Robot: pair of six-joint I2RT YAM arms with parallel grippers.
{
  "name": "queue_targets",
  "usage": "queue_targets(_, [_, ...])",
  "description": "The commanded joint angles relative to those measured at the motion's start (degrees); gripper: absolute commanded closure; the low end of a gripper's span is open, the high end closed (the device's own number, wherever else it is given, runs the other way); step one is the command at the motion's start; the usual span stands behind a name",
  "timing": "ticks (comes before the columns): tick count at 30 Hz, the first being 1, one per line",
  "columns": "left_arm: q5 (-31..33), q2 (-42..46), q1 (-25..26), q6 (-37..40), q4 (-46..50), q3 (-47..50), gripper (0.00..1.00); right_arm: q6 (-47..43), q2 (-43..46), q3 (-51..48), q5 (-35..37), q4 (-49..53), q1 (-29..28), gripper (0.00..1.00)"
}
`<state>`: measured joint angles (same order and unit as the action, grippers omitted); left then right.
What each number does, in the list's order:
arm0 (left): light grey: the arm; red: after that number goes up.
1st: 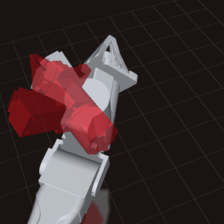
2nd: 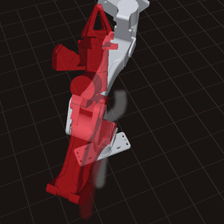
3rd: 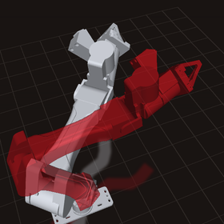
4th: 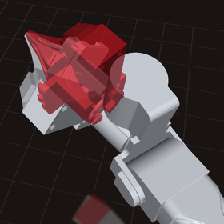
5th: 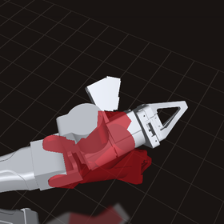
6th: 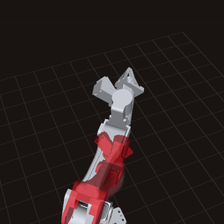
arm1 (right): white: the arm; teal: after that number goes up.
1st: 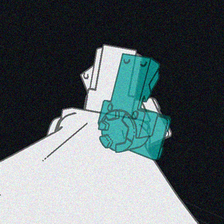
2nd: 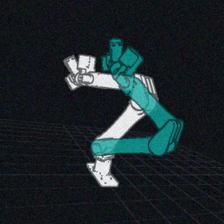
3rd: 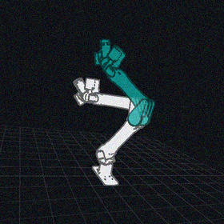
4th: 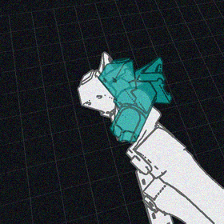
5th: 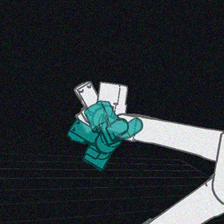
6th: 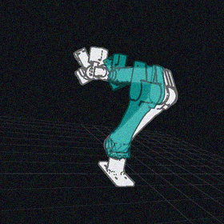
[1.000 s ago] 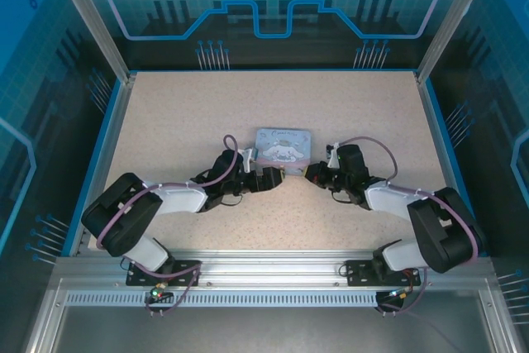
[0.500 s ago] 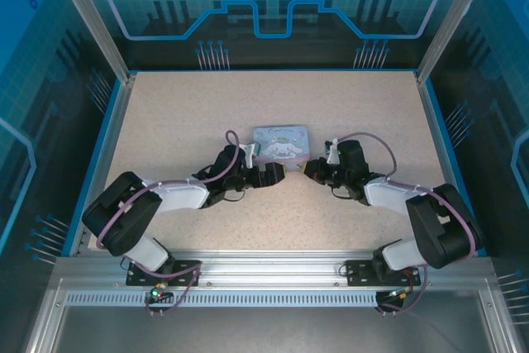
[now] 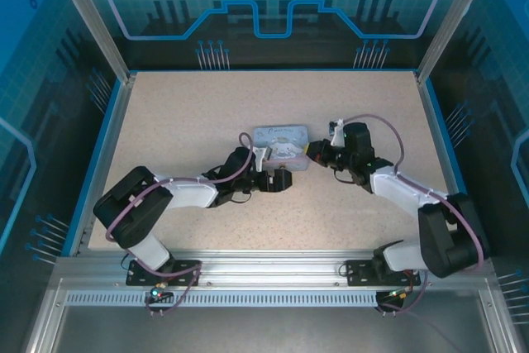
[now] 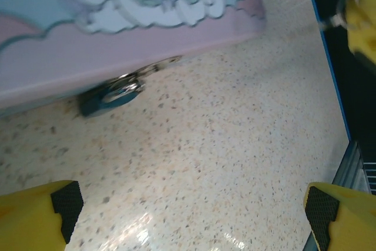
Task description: Unlock a padlock with a key
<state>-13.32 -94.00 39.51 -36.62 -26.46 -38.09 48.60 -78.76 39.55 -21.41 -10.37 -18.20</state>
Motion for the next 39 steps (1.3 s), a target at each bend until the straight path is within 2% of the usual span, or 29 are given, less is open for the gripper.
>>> queue_targets(1, [2.4, -2.2, 0.0, 5.7, -2.1, 0.1, 0.01, 2.2, -3.6, 3.8, 0.6, -1.3, 0.5, 1.0])
queue_targets(11, [5.9, -7.2, 0.3, 15.3, -8.7, 0.4, 0.01, 5.1, -11.3, 7.6, 1.0, -3.2, 0.4, 1.0])
queue_targets(18, [9.9, -10.0, 1.6, 19.7, -7.7, -2.1, 0.01, 5.7, -13.8, 7.7, 1.4, -3.2, 0.4, 1.0])
queue_targets(32, [23.3, -15.6, 4.3, 21.2, -15.3, -0.8, 0.02, 6.1, -15.3, 7.9, 0.7, -3.3, 0.4, 1.0])
queue_targets(39, [20.9, -16.9, 4.3, 21.1, -15.9, -1.5, 0.01, 5.8, -16.0, 8.3, 0.1, -3.5, 0.4, 1.0])
